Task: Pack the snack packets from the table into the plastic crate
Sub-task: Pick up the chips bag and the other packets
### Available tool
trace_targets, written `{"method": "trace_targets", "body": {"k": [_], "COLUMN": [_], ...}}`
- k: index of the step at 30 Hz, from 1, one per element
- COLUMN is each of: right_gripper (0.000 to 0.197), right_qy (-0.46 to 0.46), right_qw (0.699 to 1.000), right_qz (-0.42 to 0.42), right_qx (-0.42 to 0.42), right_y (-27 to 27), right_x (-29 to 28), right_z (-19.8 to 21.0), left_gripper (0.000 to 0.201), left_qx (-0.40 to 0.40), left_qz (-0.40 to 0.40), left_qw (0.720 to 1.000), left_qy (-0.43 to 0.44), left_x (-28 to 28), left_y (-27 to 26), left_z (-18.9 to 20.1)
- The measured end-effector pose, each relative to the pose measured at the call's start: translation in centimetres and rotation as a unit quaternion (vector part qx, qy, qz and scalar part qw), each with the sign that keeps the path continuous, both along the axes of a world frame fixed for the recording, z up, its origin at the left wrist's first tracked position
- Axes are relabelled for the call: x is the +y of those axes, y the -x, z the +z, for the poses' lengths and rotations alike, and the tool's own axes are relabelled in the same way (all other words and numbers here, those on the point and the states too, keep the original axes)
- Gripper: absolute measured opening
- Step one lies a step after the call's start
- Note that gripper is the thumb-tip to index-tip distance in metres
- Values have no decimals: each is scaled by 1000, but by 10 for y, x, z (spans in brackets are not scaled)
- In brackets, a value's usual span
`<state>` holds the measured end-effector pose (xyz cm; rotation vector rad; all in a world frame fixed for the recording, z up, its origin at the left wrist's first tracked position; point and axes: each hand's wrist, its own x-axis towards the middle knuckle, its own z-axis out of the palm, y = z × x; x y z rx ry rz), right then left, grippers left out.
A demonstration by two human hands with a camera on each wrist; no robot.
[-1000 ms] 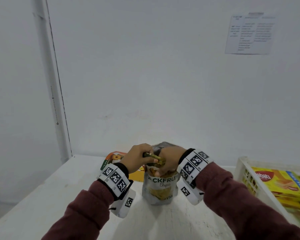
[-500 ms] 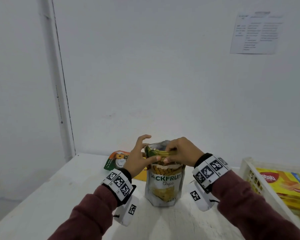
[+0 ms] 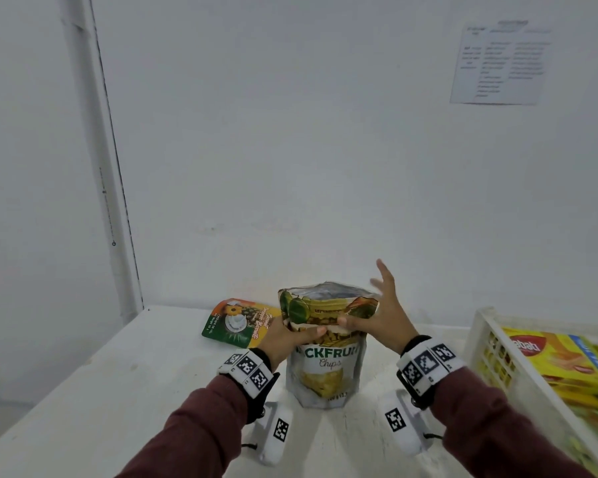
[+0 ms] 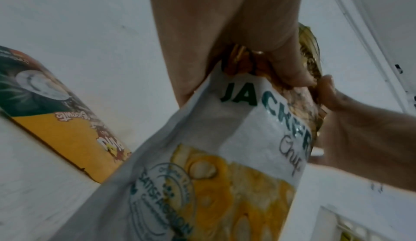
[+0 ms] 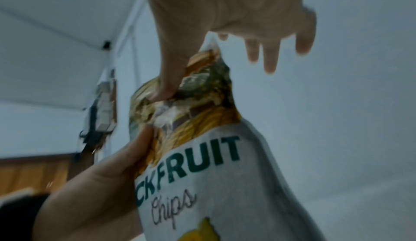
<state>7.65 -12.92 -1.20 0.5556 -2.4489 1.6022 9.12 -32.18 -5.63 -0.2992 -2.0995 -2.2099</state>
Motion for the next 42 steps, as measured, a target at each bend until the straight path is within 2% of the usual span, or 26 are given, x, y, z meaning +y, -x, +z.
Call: {"method": "trace_targets", "body": {"k": [2,4,8,10,11,12,14,16,18,20,21,23,24,25,26,28,29,31,32,34,37,38,40,41,42], "right_gripper": [132,109,38,27,28,41,84,100,98,88,84,83,84,86,88,87,81,51,44,56,97,101,95,90,87], "right_qy": [107,142,155,169,184,198,219,221,212,221,225,230,236,242,248,231,209,160,142,120,116,117,113,105,92], "right_qw": [986,973,982,981,977,971,952,941,944,946,946,947,947,947,946,947,948,943,939,938,946,945,939,935,933], "right_qz": [80,119,60,47,60,80,133,160,163,164,167,161,150,141,134,142,158,209,227,240,215,214,230,245,256], "right_qx": [-94,-137,-88,-82,-94,-111,-166,-201,-194,-172,-163,-154,-156,-160,-163,-172,-180,-205,-216,-218,-215,-218,-229,-234,-236], "right_y": [5,9,5,4,4,4,5,2,2,1,0,1,3,5,7,5,2,-6,-9,-11,-6,-5,-6,-10,-14], "right_x": [1,0,-10,-12,-13,-13,-12,-14,-15,-17,-18,-20,-20,-19,-18,-16,-14,-13,-12,-10,-8,-6,-4,-3,-3], "right_z": [-13,-25,-29,-29,-30,-33,-42,-48,-53,-52,-50,-49,-49,-49,-49,-43,-39,-32,-31,-36,-47,-50,-54,-54,-53], "left_gripper": [42,24,24,24,24,23,21,18,15,20,33,69,78,70,54,36,34,28,28,27,27,30,46,47,39], "left_qx": [-5,-11,-9,1,9,15,20,23,25,6,-8,-36,-52,-63,-67,-67,-60,-49,-54,-65,-76,-82,-92,-84,-69], "left_qz": [4,5,25,34,39,44,47,50,52,58,52,11,-24,-66,-106,-141,-132,-87,-65,-45,-61,-67,-56,-42,-28], "left_qw": [1000,1000,999,999,999,998,997,997,996,996,996,996,996,995,992,988,989,995,996,997,995,994,994,995,997], "left_qy": [-15,-24,-35,-32,-31,-30,-52,-62,-61,-70,-79,-83,-72,-48,-23,13,19,10,-1,-13,21,23,-2,-14,-16], "left_x": [2,4,6,5,5,4,1,1,3,4,4,0,-3,-5,-6,-5,-5,-6,-6,-7,-7,-7,-9,-11,-12], "left_y": [0,-1,-2,-1,-1,0,2,0,-2,0,1,3,4,3,1,-4,-5,-6,-6,-4,-1,-1,3,4,4], "left_z": [-1,-1,-2,-2,-2,-1,-1,0,1,1,2,3,2,2,0,-3,-4,-7,-9,-11,-10,-10,-9,-9,-8]}}
